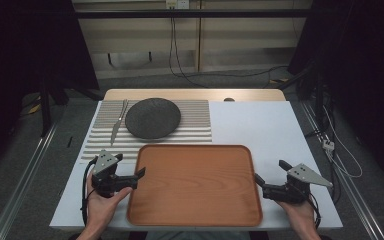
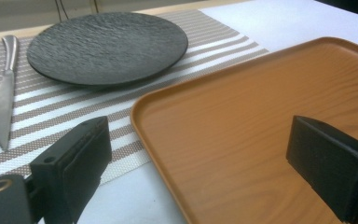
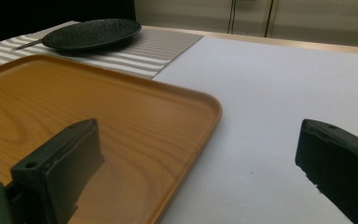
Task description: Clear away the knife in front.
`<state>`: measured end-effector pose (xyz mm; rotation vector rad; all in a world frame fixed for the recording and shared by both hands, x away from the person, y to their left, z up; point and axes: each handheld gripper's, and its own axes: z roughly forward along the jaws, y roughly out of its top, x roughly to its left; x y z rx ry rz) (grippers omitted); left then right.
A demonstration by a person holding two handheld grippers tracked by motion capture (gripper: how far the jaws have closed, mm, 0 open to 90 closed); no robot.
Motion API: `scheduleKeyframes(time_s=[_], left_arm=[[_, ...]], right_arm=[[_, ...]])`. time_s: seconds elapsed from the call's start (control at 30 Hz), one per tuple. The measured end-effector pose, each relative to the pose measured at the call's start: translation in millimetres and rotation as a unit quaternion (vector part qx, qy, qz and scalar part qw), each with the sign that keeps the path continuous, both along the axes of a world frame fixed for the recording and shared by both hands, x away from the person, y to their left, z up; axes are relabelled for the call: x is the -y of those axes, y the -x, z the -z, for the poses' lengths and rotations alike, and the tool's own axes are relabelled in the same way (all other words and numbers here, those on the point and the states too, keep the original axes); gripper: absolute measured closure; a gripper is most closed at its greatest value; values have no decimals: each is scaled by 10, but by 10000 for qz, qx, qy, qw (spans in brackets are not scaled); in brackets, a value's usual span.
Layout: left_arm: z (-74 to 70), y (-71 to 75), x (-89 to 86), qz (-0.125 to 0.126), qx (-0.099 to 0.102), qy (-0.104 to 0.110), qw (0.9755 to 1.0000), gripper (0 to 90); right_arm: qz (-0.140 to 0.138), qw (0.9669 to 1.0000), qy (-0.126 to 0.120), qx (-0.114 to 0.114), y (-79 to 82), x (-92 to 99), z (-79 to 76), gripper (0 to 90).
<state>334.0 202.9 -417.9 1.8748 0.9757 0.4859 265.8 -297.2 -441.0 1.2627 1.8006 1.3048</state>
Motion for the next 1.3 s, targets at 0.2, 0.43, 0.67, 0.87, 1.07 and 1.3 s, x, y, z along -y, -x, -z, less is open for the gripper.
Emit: scheduleKeyframes(time_s=[0.2, 0.43, 0.67, 0.87, 1.07, 1.3], left_arm=[[-6, -46, 12, -7, -136, -4, 9999, 100], [-53, -175, -12, -236, -193, -53, 9995, 57], [-132, -304, -43, -221, -425, -174, 9987, 71], [-173, -438, -59, -272, -540, -372, 9975, 108], [-173, -678, -132, -375, -707, -367, 9961, 106], [-200, -942, -227, -489, -845, -502, 9940, 82]], right_arm=[[-58, 10000, 33, -29, -4, -23, 2, 1], [-43, 9999, -51, -125, -23, 7, 24, 1], [-55, 9999, -38, -127, -24, 11, 24, 0], [-36, 9999, -40, -160, -45, -3, 25, 0], [-104, 9997, -6, -235, -90, -26, 49, 0], [-207, 9995, -26, -245, -86, -58, 50, 0]])
